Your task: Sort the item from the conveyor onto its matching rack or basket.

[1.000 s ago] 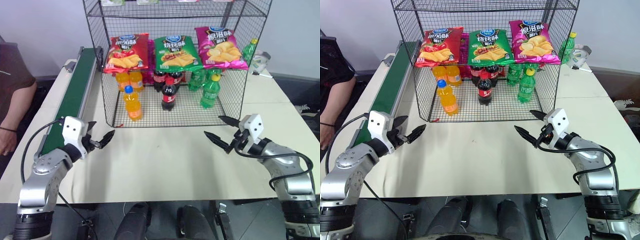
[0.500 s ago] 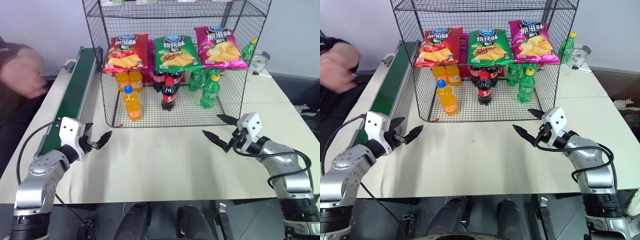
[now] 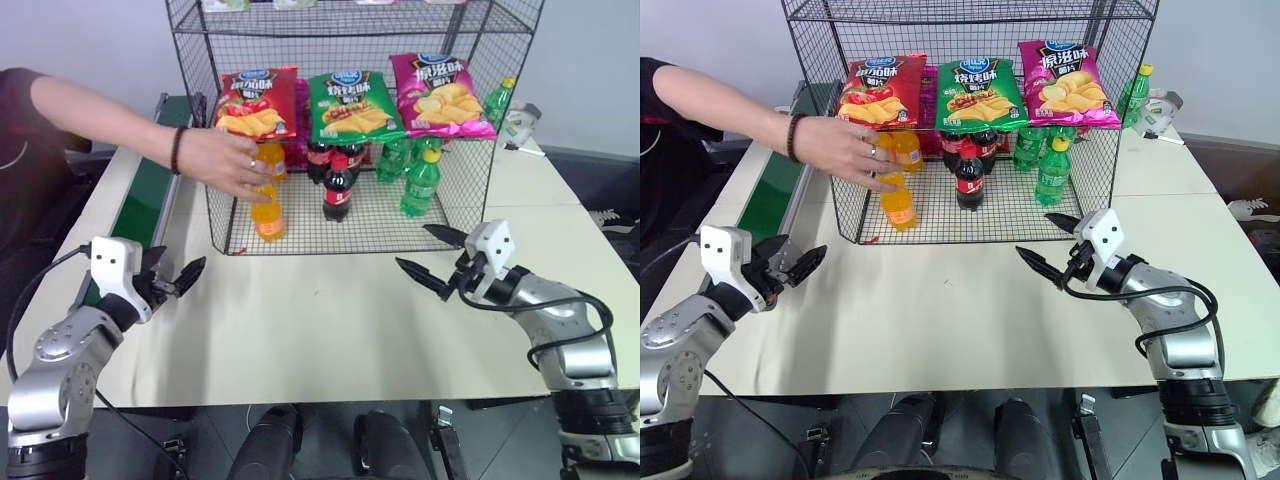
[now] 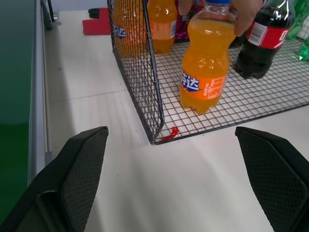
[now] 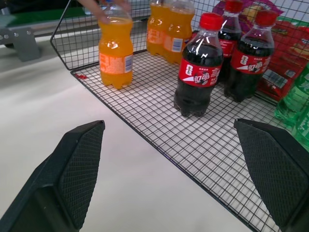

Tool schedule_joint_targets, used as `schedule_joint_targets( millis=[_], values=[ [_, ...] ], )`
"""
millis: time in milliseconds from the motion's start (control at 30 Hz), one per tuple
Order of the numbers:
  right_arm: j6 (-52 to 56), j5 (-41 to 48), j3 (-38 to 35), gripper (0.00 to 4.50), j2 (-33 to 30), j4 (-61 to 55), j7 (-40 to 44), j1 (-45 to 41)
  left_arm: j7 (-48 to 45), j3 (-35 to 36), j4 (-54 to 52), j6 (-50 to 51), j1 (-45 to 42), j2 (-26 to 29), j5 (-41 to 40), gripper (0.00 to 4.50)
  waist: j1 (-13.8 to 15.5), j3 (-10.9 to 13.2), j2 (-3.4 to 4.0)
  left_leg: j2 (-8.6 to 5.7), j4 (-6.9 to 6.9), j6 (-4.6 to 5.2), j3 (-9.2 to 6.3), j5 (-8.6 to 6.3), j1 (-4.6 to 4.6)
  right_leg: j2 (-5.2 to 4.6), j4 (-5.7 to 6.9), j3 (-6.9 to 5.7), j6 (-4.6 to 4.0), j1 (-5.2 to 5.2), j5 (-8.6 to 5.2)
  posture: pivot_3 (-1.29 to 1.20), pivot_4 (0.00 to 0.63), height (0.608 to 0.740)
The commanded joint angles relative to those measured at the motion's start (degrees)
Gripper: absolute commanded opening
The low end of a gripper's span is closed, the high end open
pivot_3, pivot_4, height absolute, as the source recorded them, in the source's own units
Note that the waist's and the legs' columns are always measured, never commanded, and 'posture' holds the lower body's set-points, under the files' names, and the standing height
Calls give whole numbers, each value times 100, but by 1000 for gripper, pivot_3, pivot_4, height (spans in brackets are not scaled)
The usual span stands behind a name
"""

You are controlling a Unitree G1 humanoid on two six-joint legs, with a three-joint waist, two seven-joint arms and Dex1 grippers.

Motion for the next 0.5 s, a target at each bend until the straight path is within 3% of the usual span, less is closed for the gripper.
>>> schedule_joint_targets(
  millis=[33,500],
  values=[
    [79,89,82,4500,100,-497,-63,-139,232,231,-123,-298,-46,-55,121,4402,0,0,0,0,-1,0,0,0,0,0,0,0,0,0,0,0,150,740],
    [1097,361,974,4500,869,-2294,-784,-193,924,745,389,-1106,-246,-189,528,4402,0,0,0,0,-2,-1,-1,-1,0,0,-2,1,1,-18,0,0,150,740]
  ],
)
